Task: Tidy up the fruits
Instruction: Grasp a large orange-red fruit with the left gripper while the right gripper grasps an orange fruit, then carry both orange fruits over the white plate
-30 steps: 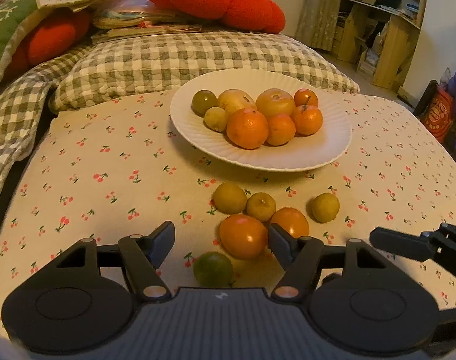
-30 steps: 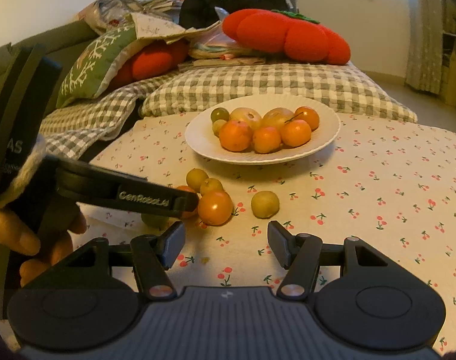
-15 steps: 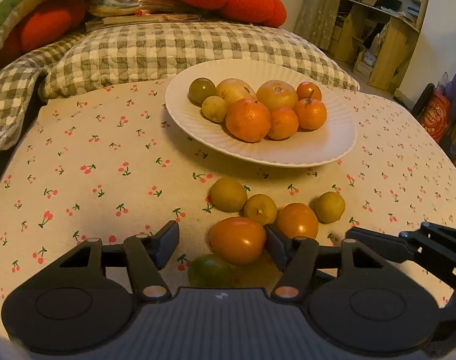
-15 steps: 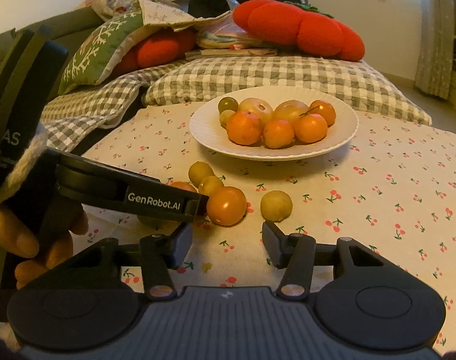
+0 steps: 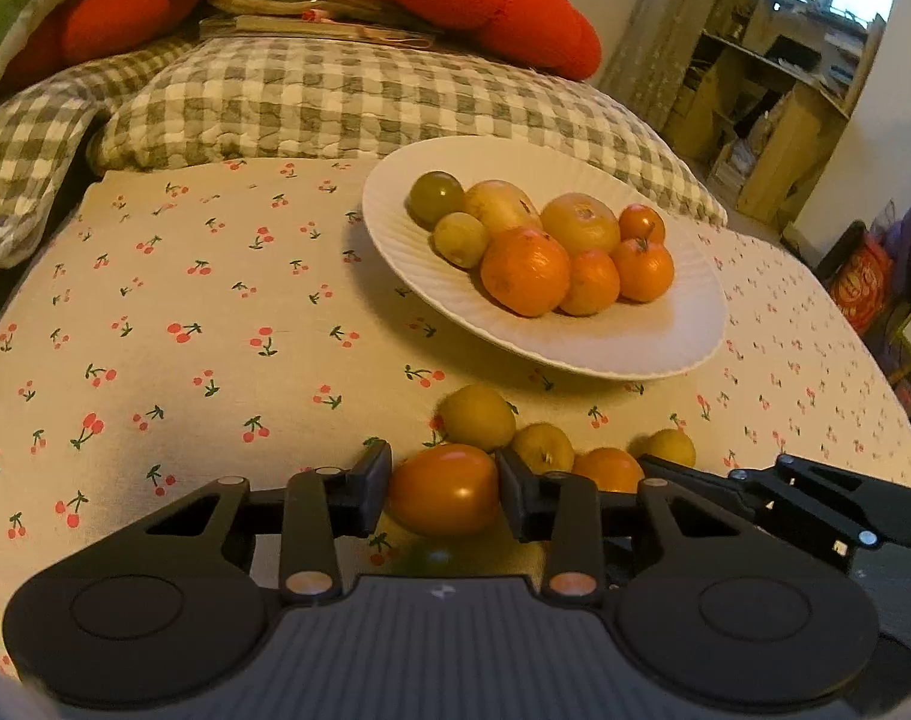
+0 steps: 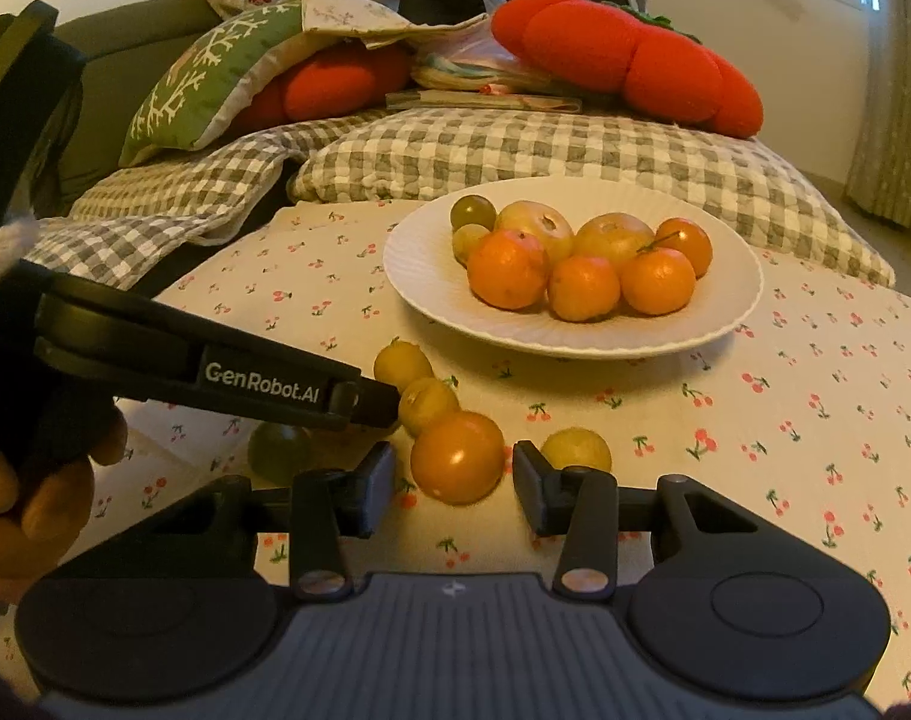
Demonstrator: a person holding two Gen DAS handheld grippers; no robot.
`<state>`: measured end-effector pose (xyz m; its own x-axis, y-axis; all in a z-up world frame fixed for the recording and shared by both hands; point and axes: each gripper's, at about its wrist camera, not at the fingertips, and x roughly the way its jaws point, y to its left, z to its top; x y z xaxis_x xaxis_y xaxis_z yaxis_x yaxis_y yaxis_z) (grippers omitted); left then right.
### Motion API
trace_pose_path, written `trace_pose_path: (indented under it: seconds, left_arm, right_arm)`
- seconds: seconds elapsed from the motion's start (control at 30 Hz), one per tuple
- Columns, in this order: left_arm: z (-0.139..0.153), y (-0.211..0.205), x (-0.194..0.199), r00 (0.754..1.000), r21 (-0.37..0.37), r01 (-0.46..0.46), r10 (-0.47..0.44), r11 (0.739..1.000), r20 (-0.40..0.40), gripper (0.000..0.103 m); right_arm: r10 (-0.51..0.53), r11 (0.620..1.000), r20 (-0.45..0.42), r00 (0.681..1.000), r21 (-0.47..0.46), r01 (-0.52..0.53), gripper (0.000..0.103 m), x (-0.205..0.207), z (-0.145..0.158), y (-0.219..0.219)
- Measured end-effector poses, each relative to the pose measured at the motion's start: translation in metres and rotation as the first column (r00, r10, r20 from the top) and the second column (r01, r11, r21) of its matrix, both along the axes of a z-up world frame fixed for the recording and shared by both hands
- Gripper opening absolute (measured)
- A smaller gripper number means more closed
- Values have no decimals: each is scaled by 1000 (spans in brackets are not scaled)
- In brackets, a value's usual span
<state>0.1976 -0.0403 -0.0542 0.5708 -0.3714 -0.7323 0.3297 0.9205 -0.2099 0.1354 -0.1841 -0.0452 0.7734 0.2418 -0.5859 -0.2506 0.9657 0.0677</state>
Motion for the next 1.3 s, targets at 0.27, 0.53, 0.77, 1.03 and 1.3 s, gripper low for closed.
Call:
trace_pose_path:
  seconds: [0.27,0.53,0.77,1.03,1.3]
  left_arm:
    - [1,4,1,1000,-17,-21,21,1000,-7,35]
    - [8,6,-3,1000,-40,-26,26,999,-7,35]
    - [17,3,-7,1000,-49,-19,20,999,14,35]
    - [27,0,-8,999,-63,-7,10,998,36,35]
    - [35,-2,-7,998,-67,1,3,998,60,35]
  right_arm:
    - [-21,1000,-4,1000,-1,21,30,-2,0,0]
    - [-40,997,21,999,-67,41,30,-13,10,6]
    - [-60,991,52,997,-116,65,30,-18,18,10]
    - [-54,992,85,995,-113,64,30,-19,25,12]
    - [-48,995,116,992,-82,58,30,-20,33,6]
